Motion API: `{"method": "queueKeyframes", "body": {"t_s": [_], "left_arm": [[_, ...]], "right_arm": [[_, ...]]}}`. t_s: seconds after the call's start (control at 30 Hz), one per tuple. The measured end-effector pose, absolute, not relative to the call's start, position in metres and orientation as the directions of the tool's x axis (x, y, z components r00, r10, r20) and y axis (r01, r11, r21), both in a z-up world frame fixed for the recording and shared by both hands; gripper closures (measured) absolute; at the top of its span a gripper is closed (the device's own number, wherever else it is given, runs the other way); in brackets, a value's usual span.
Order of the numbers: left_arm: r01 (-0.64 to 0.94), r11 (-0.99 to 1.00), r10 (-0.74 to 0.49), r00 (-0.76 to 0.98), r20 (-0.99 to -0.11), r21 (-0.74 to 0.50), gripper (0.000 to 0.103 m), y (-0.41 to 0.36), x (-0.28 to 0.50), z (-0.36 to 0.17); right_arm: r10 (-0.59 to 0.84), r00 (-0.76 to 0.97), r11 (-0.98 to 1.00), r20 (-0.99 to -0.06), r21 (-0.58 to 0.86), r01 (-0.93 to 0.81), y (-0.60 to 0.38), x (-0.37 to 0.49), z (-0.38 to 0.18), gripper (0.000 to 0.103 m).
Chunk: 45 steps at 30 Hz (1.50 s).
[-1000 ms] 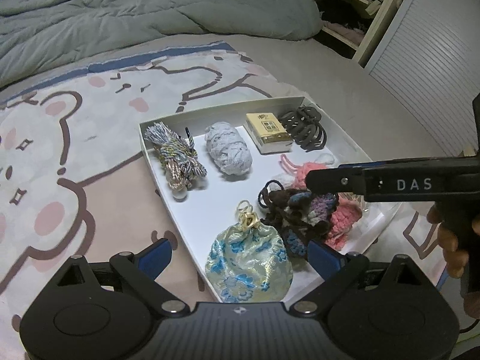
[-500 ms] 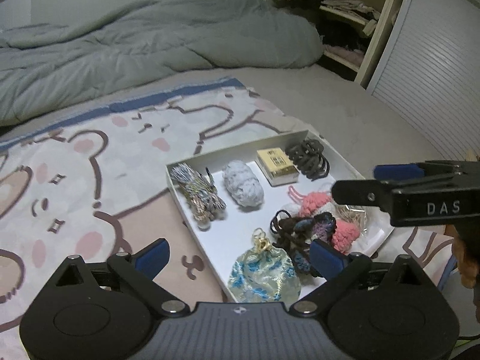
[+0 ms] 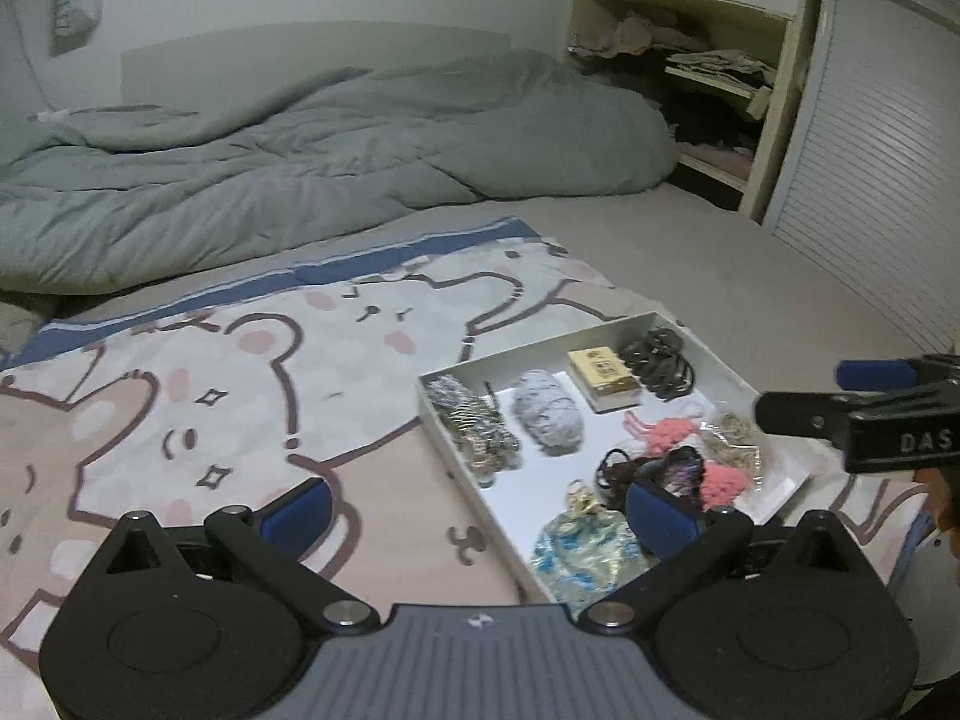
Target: Organize objects
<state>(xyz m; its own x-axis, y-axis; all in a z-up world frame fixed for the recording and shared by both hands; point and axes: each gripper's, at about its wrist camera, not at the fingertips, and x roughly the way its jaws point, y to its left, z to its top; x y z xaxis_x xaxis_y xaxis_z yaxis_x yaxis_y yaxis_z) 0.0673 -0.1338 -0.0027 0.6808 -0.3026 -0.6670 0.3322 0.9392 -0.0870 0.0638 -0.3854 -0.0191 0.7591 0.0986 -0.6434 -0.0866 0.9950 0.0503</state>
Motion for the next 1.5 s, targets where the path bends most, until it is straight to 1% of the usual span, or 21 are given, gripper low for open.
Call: {"method": "queueKeyframes", "body": {"t_s": [0.1, 0.5, 0.87, 1.07, 1.5], "left_arm": [[0.309, 0.946, -0.29, 0.681, -0.672, -0.096, 0.0, -0.123, 0.063, -0.002], [0.268, 0.963, -0.217, 0.696, -0.684, -0.033, 0.0, -0.105, 0.046, -0.005], [0.252, 0.967, -0.2, 0.691, -0.695, -0.028, 0.0, -0.099, 0.034, -0.007], [0.244, 0.969, -0.194, 0.689, -0.699, -0.029, 0.0, -0.098, 0.034, -0.007], [0.245, 0.969, -0.172, 0.68, -0.712, 0.0, 0.0, -0.102, 0.04, -0.014]], "right_arm": [[0.093, 0.762, 0.996, -0.641, 0.044, -0.084, -0.383, 0.054, -0.02, 0.0], [0.031, 0.775, 1.0, -0.631, 0.023, -0.021, -0.374, 0.021, -0.028, 0.0], [-0.052, 0.791, 0.998, -0.609, -0.056, 0.022, -0.363, 0.005, -0.034, 0.0], [-0.067, 0.787, 0.997, -0.613, -0.074, 0.027, -0.36, 0.003, -0.037, 0.0], [-0.068, 0.775, 0.997, -0.628, -0.057, 0.042, -0.364, 0.003, -0.04, 0.0]]}}
